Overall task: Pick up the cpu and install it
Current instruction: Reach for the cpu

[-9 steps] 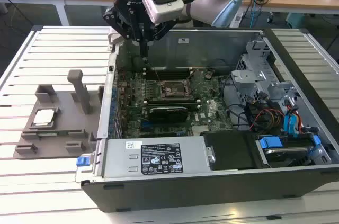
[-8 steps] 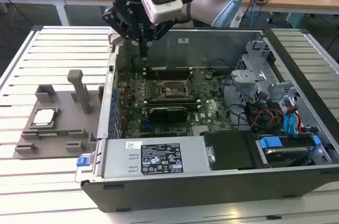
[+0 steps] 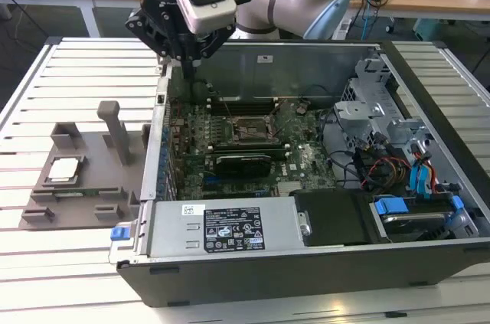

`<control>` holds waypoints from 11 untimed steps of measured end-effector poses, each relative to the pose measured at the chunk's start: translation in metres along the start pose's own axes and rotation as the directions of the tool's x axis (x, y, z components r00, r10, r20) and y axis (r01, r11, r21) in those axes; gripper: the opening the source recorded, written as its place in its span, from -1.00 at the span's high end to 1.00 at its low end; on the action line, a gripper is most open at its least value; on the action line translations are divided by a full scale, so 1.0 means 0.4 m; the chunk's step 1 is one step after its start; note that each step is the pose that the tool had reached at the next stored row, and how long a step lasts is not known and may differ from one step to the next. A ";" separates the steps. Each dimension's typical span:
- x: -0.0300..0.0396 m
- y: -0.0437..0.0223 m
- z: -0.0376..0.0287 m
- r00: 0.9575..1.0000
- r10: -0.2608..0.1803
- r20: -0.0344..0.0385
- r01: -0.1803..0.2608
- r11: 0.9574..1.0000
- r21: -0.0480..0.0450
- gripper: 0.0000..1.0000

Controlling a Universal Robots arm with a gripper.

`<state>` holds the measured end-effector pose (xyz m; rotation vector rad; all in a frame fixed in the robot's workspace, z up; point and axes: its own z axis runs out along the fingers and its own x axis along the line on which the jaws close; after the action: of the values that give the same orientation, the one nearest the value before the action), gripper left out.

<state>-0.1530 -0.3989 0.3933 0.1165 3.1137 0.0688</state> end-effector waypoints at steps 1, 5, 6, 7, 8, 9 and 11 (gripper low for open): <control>0.011 -0.001 0.000 1.000 0.000 0.000 0.000 1.000 0.000 0.79; 0.033 -0.002 -0.001 1.000 0.000 0.000 0.000 1.000 0.000 0.79; 0.047 -0.003 -0.001 1.000 0.000 0.000 0.000 1.000 0.000 0.79; 0.052 -0.004 -0.001 1.000 0.000 0.000 0.000 1.000 0.000 0.79; 0.057 -0.004 -0.001 1.000 0.000 0.000 0.000 1.000 0.000 0.79; 0.065 -0.005 -0.002 1.000 0.000 0.000 0.000 1.000 0.000 0.79; 0.094 -0.007 -0.002 1.000 0.000 0.000 0.000 1.000 0.000 0.79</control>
<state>-0.1906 -0.3989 0.3933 0.1165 3.1136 0.0689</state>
